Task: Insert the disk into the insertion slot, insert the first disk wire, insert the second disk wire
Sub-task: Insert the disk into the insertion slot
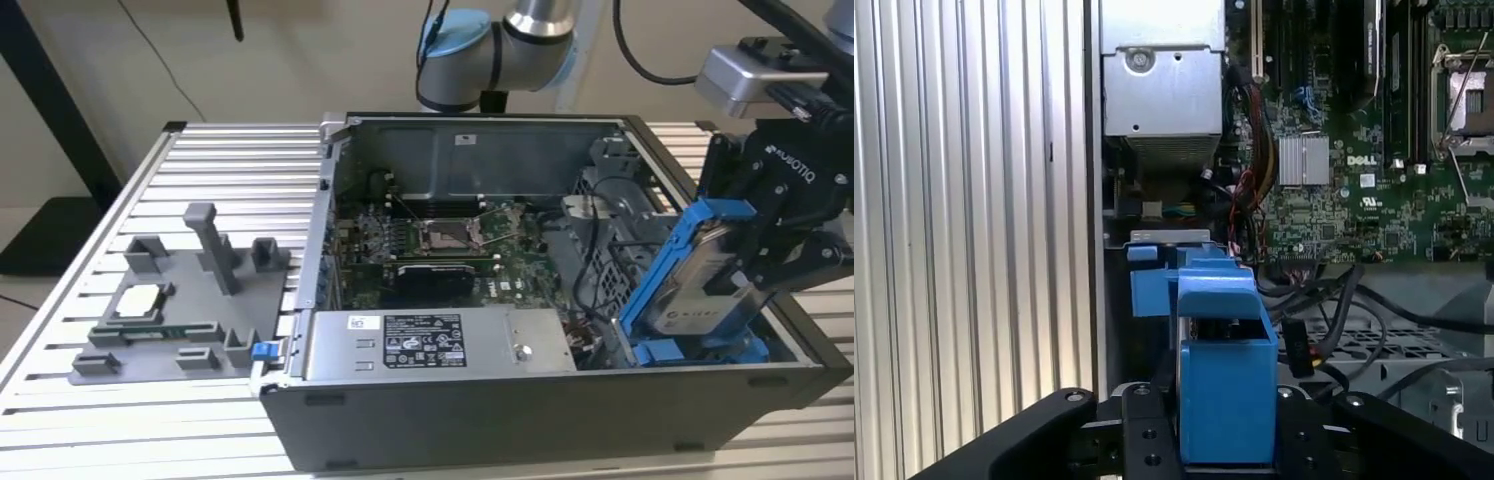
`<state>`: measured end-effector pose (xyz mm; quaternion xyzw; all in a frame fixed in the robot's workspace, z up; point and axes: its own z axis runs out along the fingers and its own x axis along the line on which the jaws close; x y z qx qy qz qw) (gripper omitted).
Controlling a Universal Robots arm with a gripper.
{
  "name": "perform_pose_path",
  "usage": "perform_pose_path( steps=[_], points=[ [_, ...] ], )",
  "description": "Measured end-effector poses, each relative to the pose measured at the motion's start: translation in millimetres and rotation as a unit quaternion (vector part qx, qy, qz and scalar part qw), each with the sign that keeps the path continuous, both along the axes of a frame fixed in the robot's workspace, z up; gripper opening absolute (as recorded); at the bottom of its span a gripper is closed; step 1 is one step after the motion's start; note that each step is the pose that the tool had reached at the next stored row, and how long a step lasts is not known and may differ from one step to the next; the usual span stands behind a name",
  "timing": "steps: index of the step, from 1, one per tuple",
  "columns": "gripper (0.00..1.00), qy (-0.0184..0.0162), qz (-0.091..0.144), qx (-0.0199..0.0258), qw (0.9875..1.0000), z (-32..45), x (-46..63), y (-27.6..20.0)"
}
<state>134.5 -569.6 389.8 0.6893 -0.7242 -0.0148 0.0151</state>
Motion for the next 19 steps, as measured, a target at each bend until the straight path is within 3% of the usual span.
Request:
perform_pose_path(
  steps=[9, 10, 13, 17, 19],
  points=[
    [0.0, 0.0, -0.003, -0.0004, 1.0, -14.6, 0.0, 2.2],
    [1.0, 0.0001, -0.003, -0.0003, 1.0, -14.6, 0.0, 2.2],
    [1.0, 0.0001, -0.003, -0.0005, 1.0, -14.1, 0.0, 2.1],
    [1.0, 0.0006, -0.003, -0.0004, 1.0, 1.1, 0.0, 2.2],
    [1.0, 0.0006, -0.003, -0.0002, 1.0, 5.1, -0.9, 3.9]
  ],
)
